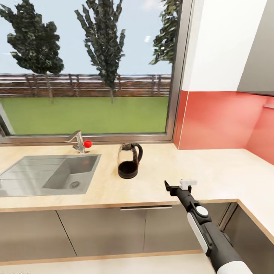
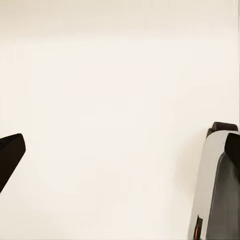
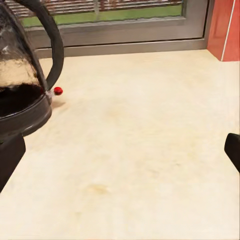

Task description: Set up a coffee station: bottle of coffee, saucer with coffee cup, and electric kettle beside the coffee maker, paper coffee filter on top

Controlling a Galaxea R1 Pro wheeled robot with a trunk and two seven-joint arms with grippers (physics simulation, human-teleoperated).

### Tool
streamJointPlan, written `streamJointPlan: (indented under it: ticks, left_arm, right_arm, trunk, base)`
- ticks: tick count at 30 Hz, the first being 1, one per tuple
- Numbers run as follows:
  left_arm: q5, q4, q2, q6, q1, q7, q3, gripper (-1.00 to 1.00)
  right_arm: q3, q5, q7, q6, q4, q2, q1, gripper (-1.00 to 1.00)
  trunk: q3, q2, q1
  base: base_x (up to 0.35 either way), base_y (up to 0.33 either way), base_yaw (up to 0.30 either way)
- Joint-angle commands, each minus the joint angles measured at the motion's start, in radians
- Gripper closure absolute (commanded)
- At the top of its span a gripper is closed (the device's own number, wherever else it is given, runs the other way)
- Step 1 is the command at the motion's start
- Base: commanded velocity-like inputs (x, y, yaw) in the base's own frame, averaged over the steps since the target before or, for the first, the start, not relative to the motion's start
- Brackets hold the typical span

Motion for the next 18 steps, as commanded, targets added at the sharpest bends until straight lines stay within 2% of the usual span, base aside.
streamJointPlan:
  ticks: [1,10,18]
  left_arm:
    - [0.010,0.004,0.000,-0.007,-0.002,0.001,-0.009,-1.00]
    - [0.010,0.004,-0.005,-0.007,0.003,0.005,-0.009,-1.00]
    - [0.010,0.004,-0.006,-0.008,0.009,0.005,-0.009,-1.00]
  right_arm:
    - [0.001,-0.010,0.001,0.005,-0.001,-0.001,-0.001,-1.00]
    - [0.002,-0.011,0.001,0.005,-0.002,-0.001,-0.001,-1.00]
    - [0.002,-0.010,0.001,0.005,-0.001,-0.001,-0.001,-1.00]
  trunk:
    - [-0.002,-0.002,0.001]
    - [-0.002,-0.002,0.001]
    - [-0.002,-0.002,0.001]
  base:
    - [0.246,-0.207,0.241]
    - [0.289,-0.162,0.261]
    - [0.312,-0.137,0.052]
